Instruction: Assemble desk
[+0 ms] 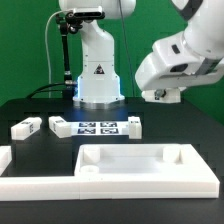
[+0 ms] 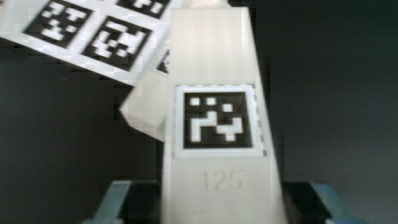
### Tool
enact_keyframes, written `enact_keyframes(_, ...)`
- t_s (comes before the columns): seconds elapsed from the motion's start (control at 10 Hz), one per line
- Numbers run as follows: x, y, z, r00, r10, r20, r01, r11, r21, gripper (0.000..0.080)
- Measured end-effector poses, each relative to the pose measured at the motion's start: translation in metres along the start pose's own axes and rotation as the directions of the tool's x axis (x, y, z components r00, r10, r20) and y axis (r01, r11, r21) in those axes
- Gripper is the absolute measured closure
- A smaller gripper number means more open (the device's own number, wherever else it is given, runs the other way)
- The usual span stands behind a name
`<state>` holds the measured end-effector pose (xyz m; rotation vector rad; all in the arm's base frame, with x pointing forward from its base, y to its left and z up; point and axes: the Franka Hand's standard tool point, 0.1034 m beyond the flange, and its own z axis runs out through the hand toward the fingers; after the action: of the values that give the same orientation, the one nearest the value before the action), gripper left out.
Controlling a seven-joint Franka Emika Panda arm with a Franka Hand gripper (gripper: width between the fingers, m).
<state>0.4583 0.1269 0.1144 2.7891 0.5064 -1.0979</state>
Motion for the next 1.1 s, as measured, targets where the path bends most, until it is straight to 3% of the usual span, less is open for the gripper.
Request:
enact_keyframes(0.1,0.007,-0.001,-0.001,0.999,0.0,-0.042,0.0,1.0,0.001,0.0509)
enact_keyframes(0.3,0.018,0.0,-0.007,0.969,0.013,-0.248,-0.013,1.0,0.0,0.0509)
enact_keyframes(0.4,0.019,0.002,-0.01,0.951,0.012,-0.309,0.001,0.999,0.042,0.0509)
enact_keyframes(0.5,0.018,0.022,-0.046,0.932,0.053,-0.36,-0.014,0.994,0.11,0.0509)
enact_keyframes(0.6,0.022,0.049,-0.086,0.897,0.095,-0.431,-0.046,0.991,0.124,0.0509)
enact_keyframes(0.7,0.025,0.067,-0.1,0.866,0.058,-0.497,-0.01,0.995,0.1,0.0509)
enact_keyframes(1.0,0.032,0.072,-0.102,0.718,0.086,-0.691,-0.041,0.996,0.082,0.0509)
enact_keyframes(1.1,0.043,0.068,-0.1,0.661,0.168,-0.732,-0.066,0.984,0.166,0.0509)
